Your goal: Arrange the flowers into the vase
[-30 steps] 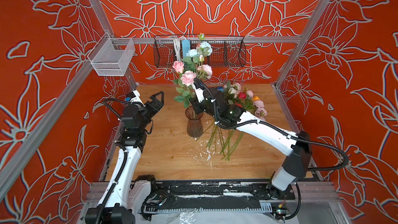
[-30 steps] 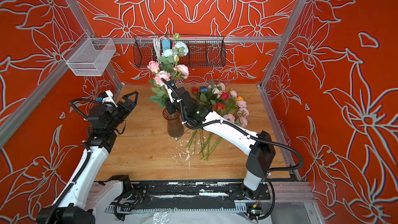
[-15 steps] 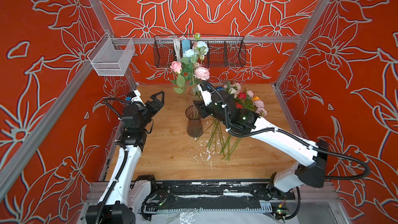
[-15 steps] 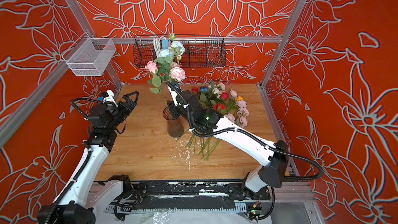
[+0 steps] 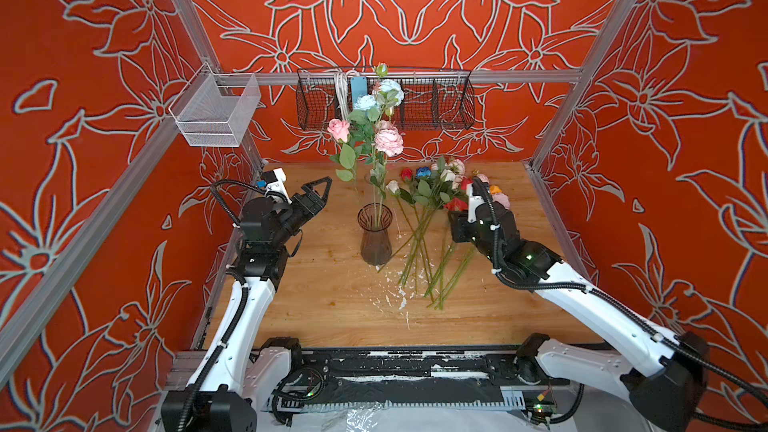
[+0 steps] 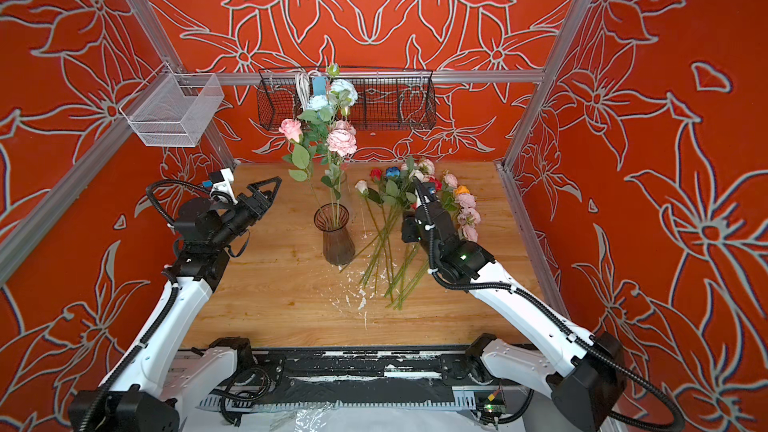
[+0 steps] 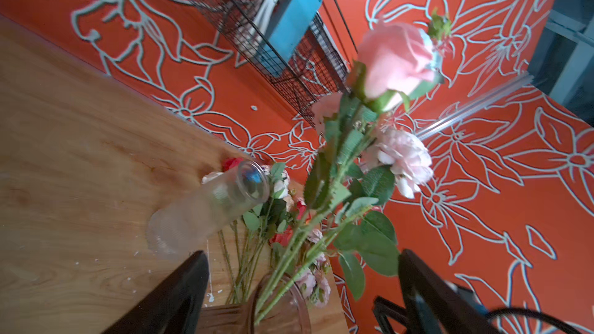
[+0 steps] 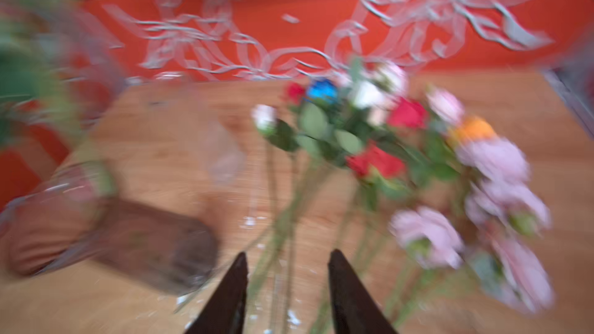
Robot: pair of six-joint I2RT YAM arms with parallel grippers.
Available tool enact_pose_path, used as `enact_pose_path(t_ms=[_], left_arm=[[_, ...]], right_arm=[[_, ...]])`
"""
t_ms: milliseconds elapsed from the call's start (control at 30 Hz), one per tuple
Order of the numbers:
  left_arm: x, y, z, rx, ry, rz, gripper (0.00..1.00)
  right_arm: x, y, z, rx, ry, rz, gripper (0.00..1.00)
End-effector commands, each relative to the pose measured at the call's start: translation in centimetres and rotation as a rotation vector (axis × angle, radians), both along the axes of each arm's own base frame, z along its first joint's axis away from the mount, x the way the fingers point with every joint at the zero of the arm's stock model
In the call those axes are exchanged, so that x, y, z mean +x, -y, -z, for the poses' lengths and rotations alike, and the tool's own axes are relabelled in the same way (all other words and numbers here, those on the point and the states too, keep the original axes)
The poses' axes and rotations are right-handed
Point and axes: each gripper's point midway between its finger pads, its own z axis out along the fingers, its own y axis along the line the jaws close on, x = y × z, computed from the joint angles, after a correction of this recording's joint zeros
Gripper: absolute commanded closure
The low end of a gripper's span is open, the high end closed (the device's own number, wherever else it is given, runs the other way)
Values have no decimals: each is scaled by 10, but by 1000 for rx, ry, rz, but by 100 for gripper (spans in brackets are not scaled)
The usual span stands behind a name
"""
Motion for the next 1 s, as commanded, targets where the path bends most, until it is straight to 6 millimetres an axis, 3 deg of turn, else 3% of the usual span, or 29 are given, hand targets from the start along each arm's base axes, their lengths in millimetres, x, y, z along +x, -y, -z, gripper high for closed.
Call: enact_pose_path(t_ms=[0,133,300,467,633,767,967], left_arm=[[-20,31,-37,59,154,147,8],[-44,60,-56,102,250,301,8],[-67,76,-68,126,348,374,7],[-64,76,-64,135,332,359,4],[-60,75,-61,134,317,349,4],[-59,75,-60,139,312,348,4],[-58,74,-58,139,305,341,4]], right_arm=[[0,2,36,131,-143,18,64],[17,-1,72,196,-275,22,69],[33,-30,104,254,-409,-53,68],[56,-49,128,311,-465,-46,65],[82,-63,146,311,-506,-41,79],[96,-77,164,325,-559,-54,80],[109,-73,181,285,-598,8,78]])
